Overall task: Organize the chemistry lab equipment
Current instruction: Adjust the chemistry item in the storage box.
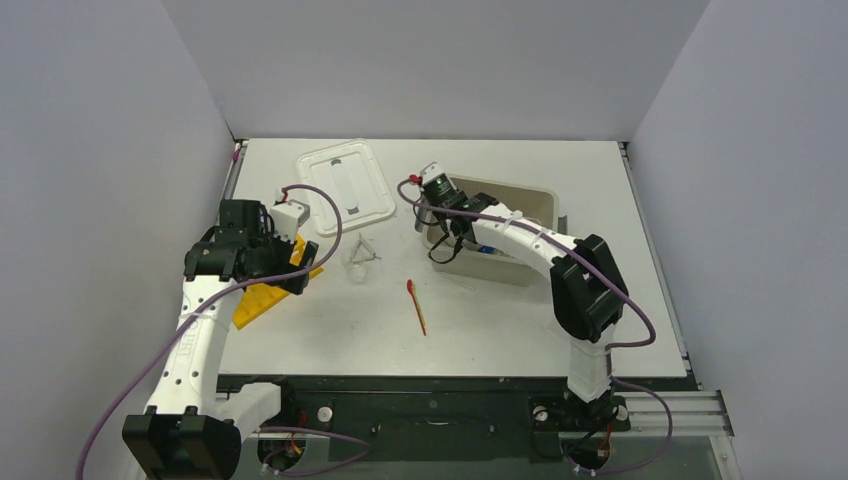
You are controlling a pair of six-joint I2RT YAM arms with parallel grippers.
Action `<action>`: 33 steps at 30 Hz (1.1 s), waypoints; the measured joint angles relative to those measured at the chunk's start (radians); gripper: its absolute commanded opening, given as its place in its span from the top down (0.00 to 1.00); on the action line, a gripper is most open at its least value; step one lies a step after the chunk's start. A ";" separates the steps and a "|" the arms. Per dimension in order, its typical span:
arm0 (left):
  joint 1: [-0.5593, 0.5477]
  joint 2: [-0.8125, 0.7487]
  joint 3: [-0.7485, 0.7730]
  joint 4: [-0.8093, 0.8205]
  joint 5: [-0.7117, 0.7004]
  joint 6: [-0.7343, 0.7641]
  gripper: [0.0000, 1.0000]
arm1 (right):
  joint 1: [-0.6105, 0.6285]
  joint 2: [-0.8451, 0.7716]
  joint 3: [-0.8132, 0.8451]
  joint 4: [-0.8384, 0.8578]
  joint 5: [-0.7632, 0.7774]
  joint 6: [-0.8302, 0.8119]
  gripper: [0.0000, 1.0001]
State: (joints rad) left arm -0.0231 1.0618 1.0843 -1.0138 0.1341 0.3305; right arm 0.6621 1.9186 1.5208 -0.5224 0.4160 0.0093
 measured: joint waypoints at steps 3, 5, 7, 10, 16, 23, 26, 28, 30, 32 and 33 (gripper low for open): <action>0.000 0.000 0.000 0.000 0.000 0.000 0.03 | 0.049 0.000 -0.012 -0.001 -0.017 -0.120 1.00; 0.000 0.000 0.000 0.000 0.000 0.000 0.03 | 0.062 0.000 -0.024 0.002 -0.028 -0.183 0.98; 0.000 0.000 0.000 0.000 0.000 0.000 0.03 | 0.059 0.000 -0.033 0.003 -0.040 -0.218 0.95; 0.000 0.000 -0.002 0.000 0.000 0.003 0.03 | 0.050 0.000 -0.040 0.005 -0.054 -0.235 0.88; 0.000 -0.002 -0.003 0.000 0.000 0.004 0.03 | 0.006 0.000 -0.032 0.005 -0.093 -0.161 0.37; 0.000 -0.005 -0.003 0.000 0.000 0.004 0.04 | -0.068 -0.055 -0.014 -0.027 -0.172 -0.047 0.31; 0.000 -0.005 -0.003 0.000 0.000 0.003 0.03 | -0.050 -0.137 0.018 -0.013 -0.179 0.001 0.33; 0.000 -0.005 -0.003 0.000 0.000 0.003 0.03 | -0.014 -0.192 0.054 -0.003 -0.166 0.027 0.36; 0.000 -0.005 -0.003 0.000 0.001 0.003 0.04 | 0.029 -0.223 0.110 0.004 -0.151 0.048 0.38; 0.000 -0.005 -0.003 0.000 0.001 0.003 0.03 | 0.062 -0.235 0.146 0.020 -0.139 0.064 0.38; 0.000 -0.005 -0.003 0.000 0.001 0.003 0.03 | 0.076 -0.242 0.148 0.030 -0.135 0.072 0.39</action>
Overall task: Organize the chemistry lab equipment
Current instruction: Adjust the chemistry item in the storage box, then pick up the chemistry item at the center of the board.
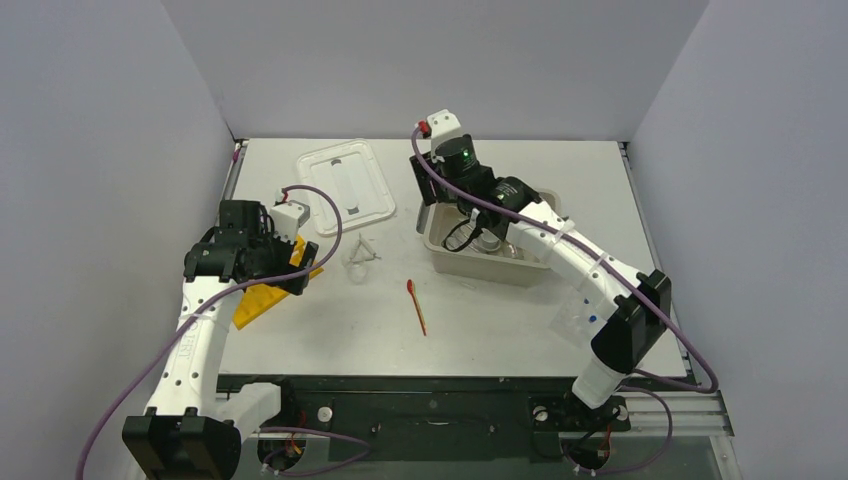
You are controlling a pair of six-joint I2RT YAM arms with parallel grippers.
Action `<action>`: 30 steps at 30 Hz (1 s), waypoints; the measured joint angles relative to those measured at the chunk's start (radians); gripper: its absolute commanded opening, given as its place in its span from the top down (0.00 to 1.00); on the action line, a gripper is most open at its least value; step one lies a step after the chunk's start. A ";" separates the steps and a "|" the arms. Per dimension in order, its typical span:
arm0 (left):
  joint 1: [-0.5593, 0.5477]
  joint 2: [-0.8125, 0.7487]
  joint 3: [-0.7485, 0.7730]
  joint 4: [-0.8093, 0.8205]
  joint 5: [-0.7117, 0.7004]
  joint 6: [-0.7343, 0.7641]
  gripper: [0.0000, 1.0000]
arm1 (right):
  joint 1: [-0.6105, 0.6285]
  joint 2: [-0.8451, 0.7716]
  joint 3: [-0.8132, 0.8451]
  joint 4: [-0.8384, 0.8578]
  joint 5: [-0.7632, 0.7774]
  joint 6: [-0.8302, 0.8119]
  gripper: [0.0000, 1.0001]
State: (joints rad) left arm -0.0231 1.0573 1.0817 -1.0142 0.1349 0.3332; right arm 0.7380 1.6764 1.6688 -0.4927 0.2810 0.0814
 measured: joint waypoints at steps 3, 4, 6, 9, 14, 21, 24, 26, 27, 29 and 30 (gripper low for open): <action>0.000 0.000 0.000 0.000 0.000 0.000 0.03 | 0.011 -0.005 -0.019 0.000 0.015 0.021 0.38; 0.000 -0.001 0.000 0.000 0.000 0.000 0.03 | 0.021 -0.005 -0.033 -0.001 0.020 0.029 0.38; 0.001 -0.001 0.000 0.001 0.001 0.000 0.03 | 0.041 0.002 -0.049 -0.012 0.031 0.041 0.38; 0.015 0.000 0.001 0.000 0.012 -0.013 0.03 | 0.117 0.042 -0.033 -0.016 0.024 0.056 0.39; 0.113 0.024 0.052 -0.010 0.078 -0.036 0.03 | 0.254 0.188 0.052 0.002 -0.034 0.091 0.46; 0.150 0.053 0.092 -0.014 0.115 -0.046 0.03 | 0.288 0.385 0.084 0.032 -0.109 0.172 0.52; 0.150 0.053 0.092 -0.016 0.116 -0.046 0.03 | 0.282 0.442 0.085 0.028 -0.121 0.193 0.52; 0.150 0.052 0.092 -0.016 0.116 -0.045 0.03 | 0.275 0.466 0.098 0.027 -0.132 0.203 0.52; 0.150 0.051 0.092 -0.016 0.115 -0.045 0.03 | 0.274 0.473 0.102 0.027 -0.137 0.207 0.52; 0.150 0.051 0.090 -0.016 0.113 -0.043 0.04 | 0.265 0.478 0.117 0.029 -0.151 0.219 0.53; 0.150 0.051 0.089 -0.016 0.112 -0.042 0.04 | 0.262 0.478 0.125 0.029 -0.159 0.223 0.54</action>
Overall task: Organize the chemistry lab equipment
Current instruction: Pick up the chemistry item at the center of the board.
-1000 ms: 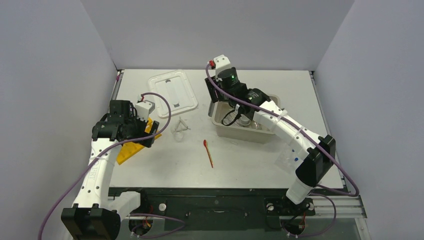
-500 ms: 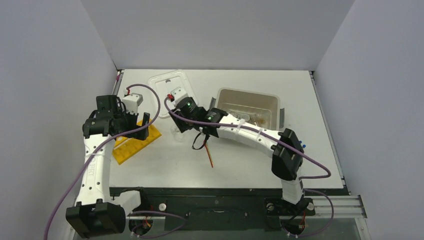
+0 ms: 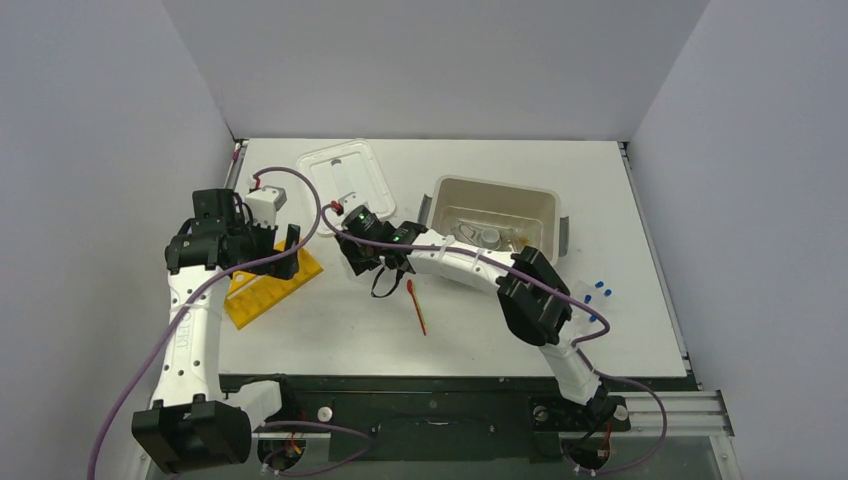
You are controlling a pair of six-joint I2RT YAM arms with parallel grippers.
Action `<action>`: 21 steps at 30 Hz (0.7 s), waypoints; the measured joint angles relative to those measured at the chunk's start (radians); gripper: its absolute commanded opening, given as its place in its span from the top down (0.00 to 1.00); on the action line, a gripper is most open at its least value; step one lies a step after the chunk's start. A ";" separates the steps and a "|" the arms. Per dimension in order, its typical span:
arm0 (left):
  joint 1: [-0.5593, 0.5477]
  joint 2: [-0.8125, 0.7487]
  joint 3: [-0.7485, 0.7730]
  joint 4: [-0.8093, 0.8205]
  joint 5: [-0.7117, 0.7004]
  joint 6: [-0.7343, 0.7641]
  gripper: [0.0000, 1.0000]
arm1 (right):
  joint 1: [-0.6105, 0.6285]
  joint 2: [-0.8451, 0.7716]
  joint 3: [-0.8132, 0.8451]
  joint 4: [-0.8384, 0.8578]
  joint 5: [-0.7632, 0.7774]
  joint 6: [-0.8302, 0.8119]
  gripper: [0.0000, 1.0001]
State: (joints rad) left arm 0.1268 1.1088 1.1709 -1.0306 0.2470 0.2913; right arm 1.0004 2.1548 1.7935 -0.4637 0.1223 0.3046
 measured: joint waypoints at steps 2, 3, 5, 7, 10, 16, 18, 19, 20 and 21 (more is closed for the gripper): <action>0.000 -0.001 -0.004 0.000 -0.001 0.001 0.04 | -0.007 0.000 0.016 0.009 -0.016 0.013 0.55; 0.000 -0.002 -0.006 -0.002 -0.003 0.002 0.03 | -0.012 0.000 0.021 0.015 -0.026 0.020 0.55; 0.000 -0.004 -0.011 -0.003 -0.004 0.005 0.03 | -0.020 0.000 0.025 0.024 -0.041 0.028 0.55; 0.000 -0.007 -0.019 -0.003 -0.004 0.006 0.03 | -0.027 0.000 0.025 0.026 -0.057 0.034 0.56; 0.000 -0.011 -0.029 -0.005 -0.006 0.010 0.03 | -0.039 0.000 0.025 0.026 -0.070 0.041 0.59; 0.000 -0.013 -0.035 -0.006 -0.008 0.016 0.03 | -0.053 0.020 0.082 0.013 -0.072 0.049 0.62; 0.000 -0.013 -0.035 -0.006 -0.009 0.020 0.03 | -0.053 0.042 0.104 0.016 -0.074 0.050 0.63; 0.000 -0.013 -0.035 -0.006 -0.011 0.024 0.03 | -0.054 0.053 0.110 0.017 -0.074 0.051 0.64; 0.000 -0.013 -0.035 -0.006 -0.012 0.027 0.04 | -0.054 0.063 0.113 0.016 -0.076 0.052 0.65; 0.000 -0.013 -0.037 -0.005 -0.014 0.028 0.04 | -0.053 0.079 0.114 0.015 -0.078 0.052 0.67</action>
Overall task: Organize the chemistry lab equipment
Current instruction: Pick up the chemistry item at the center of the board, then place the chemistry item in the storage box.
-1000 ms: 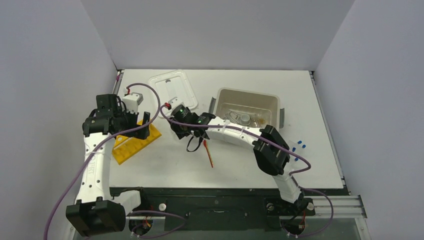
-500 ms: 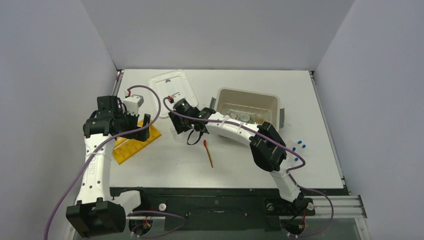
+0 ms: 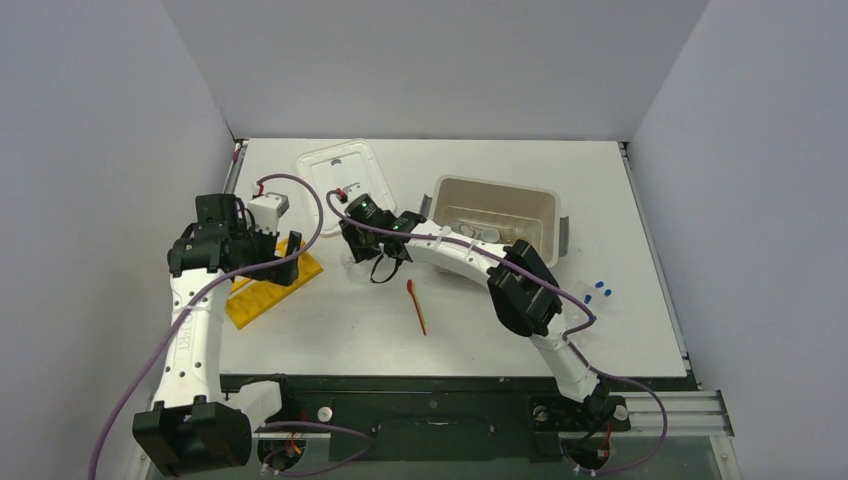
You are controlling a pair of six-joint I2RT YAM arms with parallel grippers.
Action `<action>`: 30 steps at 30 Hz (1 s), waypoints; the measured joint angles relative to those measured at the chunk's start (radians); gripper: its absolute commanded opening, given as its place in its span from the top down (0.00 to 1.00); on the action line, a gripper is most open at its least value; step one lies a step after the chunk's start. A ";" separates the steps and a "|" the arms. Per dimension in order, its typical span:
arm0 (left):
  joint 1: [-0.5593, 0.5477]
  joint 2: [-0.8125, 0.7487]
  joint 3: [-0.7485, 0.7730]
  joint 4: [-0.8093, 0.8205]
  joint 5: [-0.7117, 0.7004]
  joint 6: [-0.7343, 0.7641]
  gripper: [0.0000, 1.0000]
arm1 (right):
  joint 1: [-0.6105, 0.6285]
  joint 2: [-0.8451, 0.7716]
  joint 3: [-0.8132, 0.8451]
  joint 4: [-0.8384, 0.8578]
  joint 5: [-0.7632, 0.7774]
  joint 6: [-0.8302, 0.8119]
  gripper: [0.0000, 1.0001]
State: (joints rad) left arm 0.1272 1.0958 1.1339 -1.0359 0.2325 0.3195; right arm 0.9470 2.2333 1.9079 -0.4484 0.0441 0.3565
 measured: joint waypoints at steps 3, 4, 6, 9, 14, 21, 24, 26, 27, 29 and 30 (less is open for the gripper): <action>0.000 -0.002 -0.006 -0.001 -0.004 0.004 0.03 | 0.002 0.037 0.001 -0.008 -0.004 0.000 0.72; 0.000 -0.003 -0.008 -0.001 -0.005 0.005 0.04 | 0.002 0.050 0.001 -0.011 -0.006 0.001 0.79; 0.000 -0.007 -0.011 -0.001 -0.009 0.006 0.04 | 0.003 0.068 0.001 -0.018 -0.008 0.002 0.94; 0.000 -0.013 -0.012 -0.002 -0.013 0.007 0.03 | 0.003 0.076 0.002 -0.031 -0.011 0.005 1.00; 0.000 -0.020 -0.012 -0.002 -0.021 0.011 0.03 | 0.000 0.075 0.021 -0.053 -0.007 -0.004 1.00; 0.000 -0.022 -0.012 -0.008 -0.030 0.025 0.03 | -0.050 -0.074 0.010 -0.134 -0.007 -0.021 1.00; 0.000 -0.018 -0.012 -0.008 -0.029 0.024 0.03 | -0.122 -0.250 -0.037 -0.135 0.004 -0.022 1.00; -0.002 -0.010 -0.012 -0.008 -0.029 0.022 0.03 | -0.187 -0.374 -0.085 -0.130 0.020 -0.015 1.00; -0.004 -0.004 -0.012 -0.007 -0.029 0.020 0.03 | -0.225 -0.443 -0.119 -0.122 0.029 -0.009 1.00; -0.013 0.006 -0.013 -0.006 -0.029 0.013 0.03 | -0.305 -0.563 -0.192 -0.109 0.050 0.004 1.00; -0.022 0.011 -0.013 -0.004 -0.030 0.009 0.03 | -0.345 -0.614 -0.235 -0.100 0.063 0.010 1.00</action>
State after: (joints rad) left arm 0.1055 1.1072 1.1206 -1.0397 0.2028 0.3286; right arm 0.6018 1.6196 1.6726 -0.5484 0.1066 0.3668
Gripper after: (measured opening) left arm 0.968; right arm 0.105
